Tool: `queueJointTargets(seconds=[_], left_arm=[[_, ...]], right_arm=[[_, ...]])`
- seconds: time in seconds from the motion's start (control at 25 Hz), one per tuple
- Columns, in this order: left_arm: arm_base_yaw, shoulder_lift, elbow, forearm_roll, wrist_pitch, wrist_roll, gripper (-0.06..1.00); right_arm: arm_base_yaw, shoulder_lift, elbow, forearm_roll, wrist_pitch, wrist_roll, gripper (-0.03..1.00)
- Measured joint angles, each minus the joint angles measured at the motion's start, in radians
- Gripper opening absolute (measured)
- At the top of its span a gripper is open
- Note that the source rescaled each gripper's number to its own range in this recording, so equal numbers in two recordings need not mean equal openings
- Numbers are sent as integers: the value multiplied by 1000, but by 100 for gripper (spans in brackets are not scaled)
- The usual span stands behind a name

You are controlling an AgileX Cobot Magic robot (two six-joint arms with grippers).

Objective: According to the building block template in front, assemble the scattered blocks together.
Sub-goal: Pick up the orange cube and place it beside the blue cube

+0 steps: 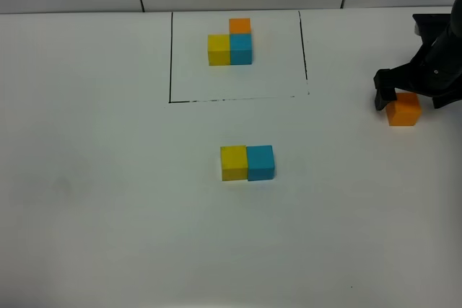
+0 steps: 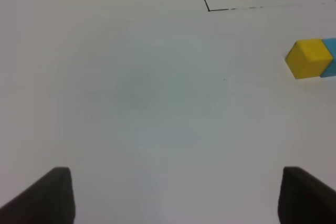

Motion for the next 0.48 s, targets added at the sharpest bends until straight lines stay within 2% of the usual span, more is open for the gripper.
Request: queueJointTargets(seconds=[0.12,0.16,0.2,0.28,0.32,0.48], left_arm=[[0,0,0,0,0,0,79],[0,0,0,0,0,0,79],[0,0,0,0,0,0,79],[0,0,0,0,0,0,79],[0,0,0,0,0,0,79],[0,0,0,0,0,0,79]], right_arm=[[4,8,0,-4,-5,-9,71],[4,9,0,-7,-5,-9,59],[5,9,0,-8,-6,-8,42],[14,9,0,-9,-4,5,0],[18,10,-1,-8,-4,16,4],[62,4,-1,-10,0,66,2]])
